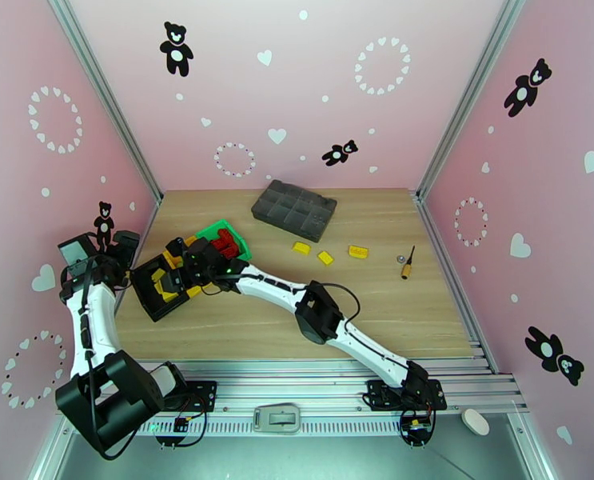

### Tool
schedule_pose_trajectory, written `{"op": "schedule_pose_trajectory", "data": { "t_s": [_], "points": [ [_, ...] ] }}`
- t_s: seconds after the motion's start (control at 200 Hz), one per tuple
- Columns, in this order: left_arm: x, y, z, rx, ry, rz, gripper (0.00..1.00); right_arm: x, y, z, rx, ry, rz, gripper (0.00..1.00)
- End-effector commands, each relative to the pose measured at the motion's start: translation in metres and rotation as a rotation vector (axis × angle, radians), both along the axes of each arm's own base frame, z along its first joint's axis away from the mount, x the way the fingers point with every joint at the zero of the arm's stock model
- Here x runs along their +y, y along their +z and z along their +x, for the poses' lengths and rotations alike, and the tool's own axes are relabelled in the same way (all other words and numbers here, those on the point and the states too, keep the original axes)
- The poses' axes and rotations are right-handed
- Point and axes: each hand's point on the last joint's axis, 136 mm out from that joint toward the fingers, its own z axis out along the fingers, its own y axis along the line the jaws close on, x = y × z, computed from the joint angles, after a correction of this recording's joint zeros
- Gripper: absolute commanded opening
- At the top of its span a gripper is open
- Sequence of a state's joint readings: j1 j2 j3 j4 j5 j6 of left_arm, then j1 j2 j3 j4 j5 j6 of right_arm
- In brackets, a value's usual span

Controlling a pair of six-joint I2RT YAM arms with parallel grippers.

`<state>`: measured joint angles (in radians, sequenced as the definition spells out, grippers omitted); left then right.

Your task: Sort the legos into containers by color

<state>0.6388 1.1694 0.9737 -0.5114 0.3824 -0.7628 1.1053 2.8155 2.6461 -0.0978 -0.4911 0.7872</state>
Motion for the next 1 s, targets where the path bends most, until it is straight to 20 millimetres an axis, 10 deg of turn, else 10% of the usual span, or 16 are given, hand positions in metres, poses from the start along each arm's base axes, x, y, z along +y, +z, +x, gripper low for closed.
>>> {"op": "schedule_pose_trajectory", "data": {
  "t_s": [0.0, 0.255, 0.701, 0.991],
  "points": [
    [-0.006, 0.016, -0.002, -0.027, -0.032, -0.001, 0.95, 0.011, 0.003, 0.011, -0.054, -0.063, 0.061, 0.42],
    [-0.011, 0.024, -0.006, -0.026, -0.055, 0.014, 0.96, 0.012, 0.008, 0.019, -0.124, -0.092, 0.079, 0.81],
    [-0.029, 0.046, -0.006, -0.115, -0.115, -0.012, 0.98, -0.009, 0.051, -0.007, -0.236, 0.037, 0.034, 0.82],
    [-0.064, 0.045, 0.009, -0.119, -0.222, 0.009, 0.98, -0.084, 0.059, 0.003, -0.354, -0.057, -0.194, 0.72]
  ]
}}
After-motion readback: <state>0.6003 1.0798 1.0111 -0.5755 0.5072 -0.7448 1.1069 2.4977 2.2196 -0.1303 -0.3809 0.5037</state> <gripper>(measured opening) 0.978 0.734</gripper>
